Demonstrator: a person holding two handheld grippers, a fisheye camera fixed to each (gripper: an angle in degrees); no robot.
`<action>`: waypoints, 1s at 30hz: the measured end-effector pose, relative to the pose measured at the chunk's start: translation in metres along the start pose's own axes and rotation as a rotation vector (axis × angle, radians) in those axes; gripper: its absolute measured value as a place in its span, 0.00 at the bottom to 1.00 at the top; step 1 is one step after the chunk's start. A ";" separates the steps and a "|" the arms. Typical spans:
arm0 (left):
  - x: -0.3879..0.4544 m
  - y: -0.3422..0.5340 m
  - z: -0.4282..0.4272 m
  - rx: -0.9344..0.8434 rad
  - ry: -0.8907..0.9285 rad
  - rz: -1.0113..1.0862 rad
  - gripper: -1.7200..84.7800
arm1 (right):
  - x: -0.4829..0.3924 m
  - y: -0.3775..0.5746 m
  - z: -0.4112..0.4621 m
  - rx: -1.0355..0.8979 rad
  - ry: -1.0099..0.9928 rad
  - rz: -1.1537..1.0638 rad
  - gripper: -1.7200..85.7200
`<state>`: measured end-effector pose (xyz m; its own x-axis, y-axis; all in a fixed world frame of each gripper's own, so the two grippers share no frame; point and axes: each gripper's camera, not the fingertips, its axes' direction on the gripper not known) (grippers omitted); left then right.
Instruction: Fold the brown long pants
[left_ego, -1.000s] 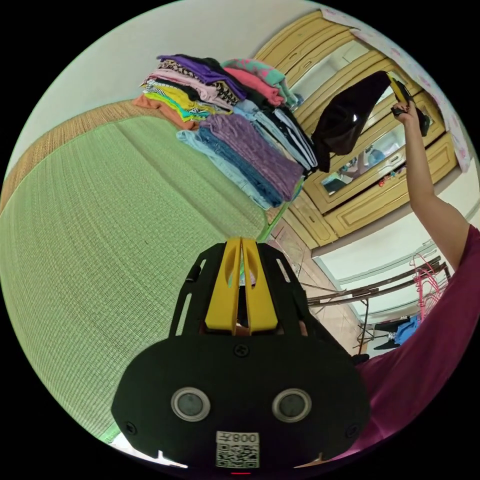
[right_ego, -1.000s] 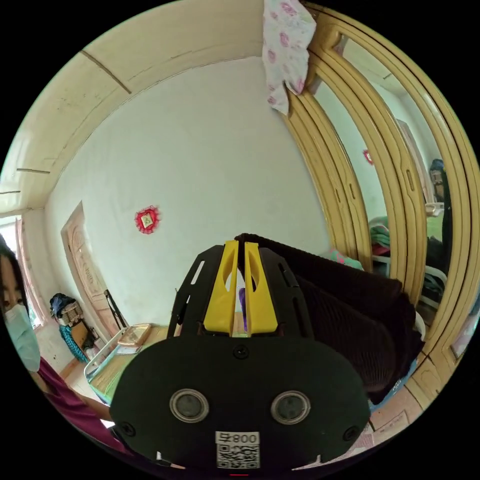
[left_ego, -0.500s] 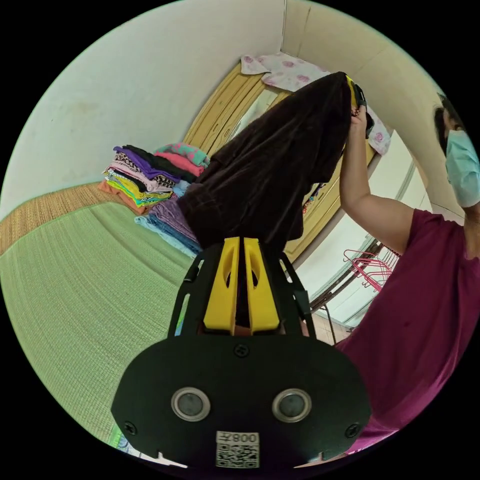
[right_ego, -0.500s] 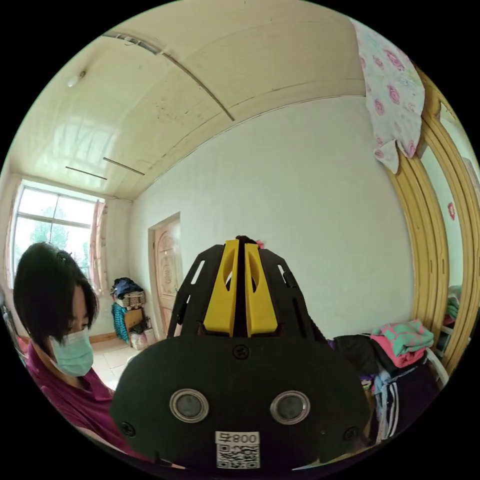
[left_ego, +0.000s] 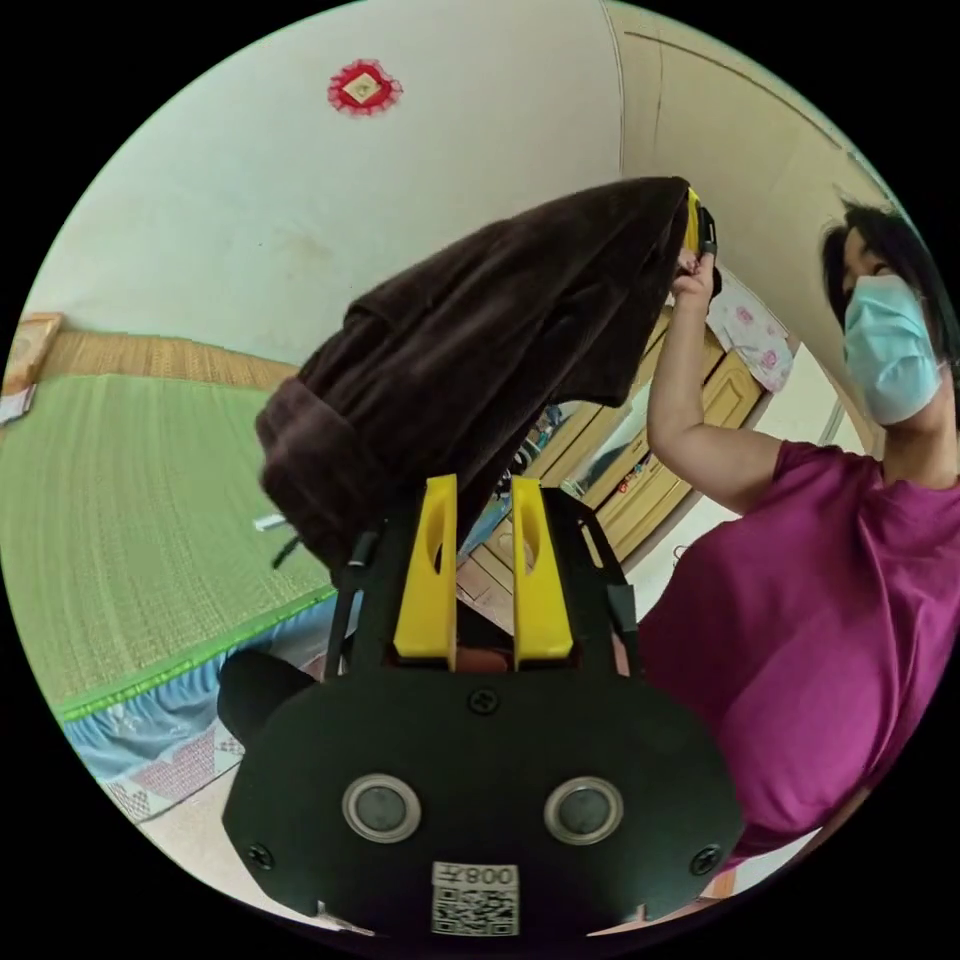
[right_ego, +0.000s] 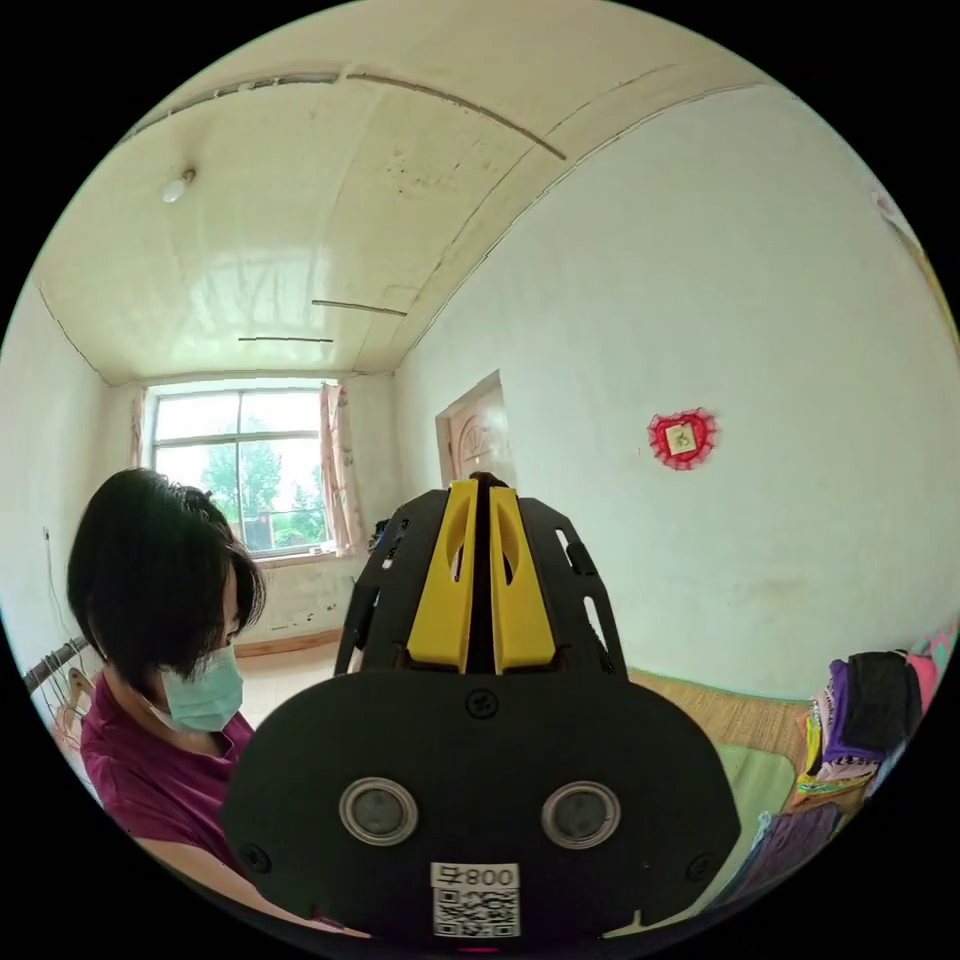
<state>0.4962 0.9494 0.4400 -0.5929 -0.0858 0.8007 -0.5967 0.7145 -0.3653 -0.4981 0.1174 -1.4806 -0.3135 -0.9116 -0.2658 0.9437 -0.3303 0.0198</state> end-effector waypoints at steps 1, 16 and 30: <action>-0.007 0.021 -0.020 0.047 -0.042 -0.014 0.12 | 0.002 0.001 0.006 -0.004 -0.006 0.007 0.02; -0.233 0.097 0.107 -0.077 0.227 -0.159 0.18 | -0.018 0.019 0.078 -0.064 -0.046 0.049 0.03; -0.322 0.200 0.195 -0.179 0.345 -0.314 0.03 | 0.018 0.105 0.137 -0.139 0.192 0.295 0.03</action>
<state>0.4621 0.9846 0.0167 -0.1680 -0.1032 0.9804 -0.5975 0.8017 -0.0180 -0.4190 0.0325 -1.3511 -0.0130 -0.8957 -0.4445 0.9999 -0.0123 -0.0045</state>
